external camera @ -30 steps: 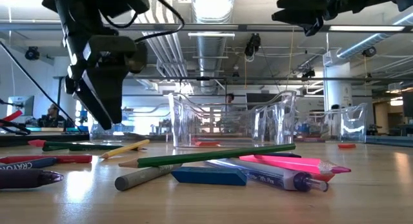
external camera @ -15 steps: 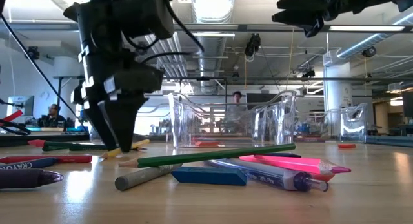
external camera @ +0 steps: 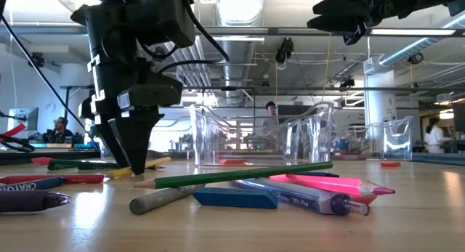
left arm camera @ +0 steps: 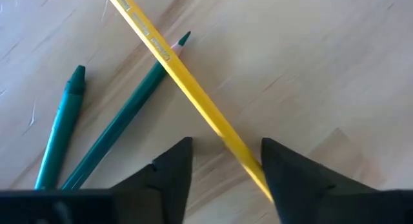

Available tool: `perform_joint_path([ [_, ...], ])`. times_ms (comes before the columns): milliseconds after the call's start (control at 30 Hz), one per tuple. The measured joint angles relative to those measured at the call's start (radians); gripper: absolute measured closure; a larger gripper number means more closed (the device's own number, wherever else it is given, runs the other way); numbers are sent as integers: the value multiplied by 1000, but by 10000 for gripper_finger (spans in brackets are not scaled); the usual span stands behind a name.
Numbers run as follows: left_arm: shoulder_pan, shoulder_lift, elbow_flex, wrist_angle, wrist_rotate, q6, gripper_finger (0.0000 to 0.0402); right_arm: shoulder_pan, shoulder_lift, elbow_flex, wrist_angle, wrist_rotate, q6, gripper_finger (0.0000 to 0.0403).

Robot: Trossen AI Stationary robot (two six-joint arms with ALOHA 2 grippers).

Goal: Sort crayons/erasers/pens/pencils in bins
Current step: Put the yellow pencil into the top center transparent bin

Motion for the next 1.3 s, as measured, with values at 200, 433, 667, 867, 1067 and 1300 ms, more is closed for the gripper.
perform_joint_path([
  [200, -11, 0, 0, 4, 26, 7, 322, 0, 0, 0, -1, 0, 0, 200],
  [433, -43, -45, -2, 4, 54, 64, 394, 0, 0, 0, 0, 0, 8, 200],
  [667, -77, -162, -3, -68, -15, 52, 393, 0, 0, 0, -1, 0, 8, 200],
  [867, -68, -307, 21, -140, -77, 160, 393, 0, 0, 0, 0, 0, 2, 200],
  [1067, 37, -410, 87, -139, -142, 428, 393, 0, 0, 0, 4, 0, 0, 200],
  [1300, 265, -404, 205, -144, -145, 805, 393, 0, 0, 0, 7, 0, 13, 200],
])
